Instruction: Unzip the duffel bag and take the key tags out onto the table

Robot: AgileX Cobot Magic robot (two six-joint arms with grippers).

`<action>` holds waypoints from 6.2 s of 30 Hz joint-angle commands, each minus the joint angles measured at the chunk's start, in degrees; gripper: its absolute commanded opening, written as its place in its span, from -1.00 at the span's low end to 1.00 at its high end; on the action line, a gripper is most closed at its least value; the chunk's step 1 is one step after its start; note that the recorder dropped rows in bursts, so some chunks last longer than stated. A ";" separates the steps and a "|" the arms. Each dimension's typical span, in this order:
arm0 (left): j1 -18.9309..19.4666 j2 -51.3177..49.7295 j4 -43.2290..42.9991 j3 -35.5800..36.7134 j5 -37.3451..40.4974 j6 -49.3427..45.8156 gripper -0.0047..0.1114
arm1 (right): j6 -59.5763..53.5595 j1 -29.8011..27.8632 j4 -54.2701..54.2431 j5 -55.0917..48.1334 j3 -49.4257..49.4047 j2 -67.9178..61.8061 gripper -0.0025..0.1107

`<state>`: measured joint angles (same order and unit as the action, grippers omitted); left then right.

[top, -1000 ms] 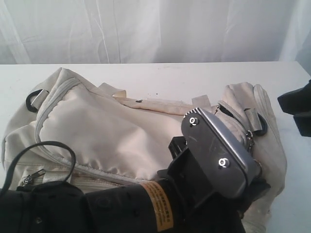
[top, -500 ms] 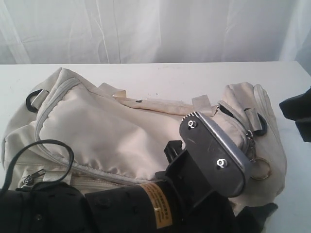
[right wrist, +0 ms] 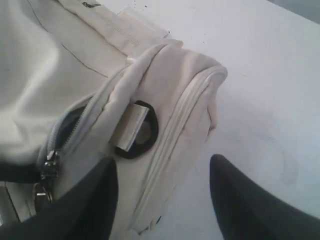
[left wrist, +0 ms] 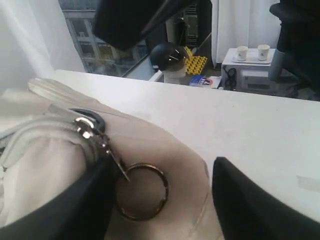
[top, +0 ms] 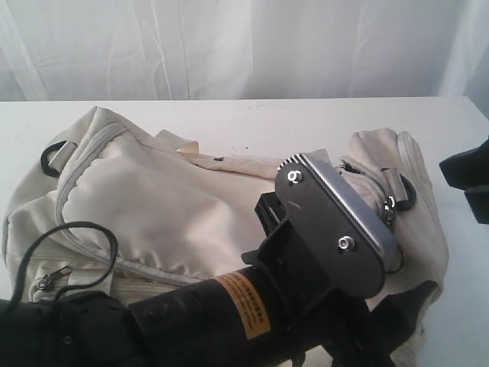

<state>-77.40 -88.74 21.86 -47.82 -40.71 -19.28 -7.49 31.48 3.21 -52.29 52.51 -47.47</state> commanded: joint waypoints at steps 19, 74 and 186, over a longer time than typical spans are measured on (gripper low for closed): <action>-0.44 -4.66 2.12 -0.20 -6.14 -0.06 -0.86 | 0.27 0.13 0.26 -0.46 0.35 0.52 -0.03; -0.43 -5.68 6.42 -0.20 -6.10 -6.21 0.00 | 2.75 0.13 -7.53 6.33 1.68 -9.13 0.14; -0.54 34.55 78.08 16.01 0.82 -60.39 -0.92 | 12.68 -0.10 -1.55 6.09 1.68 -17.21 -0.96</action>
<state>-77.48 -56.76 97.28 -32.03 -35.07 -77.70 5.52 31.56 -0.76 -48.11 54.03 -64.67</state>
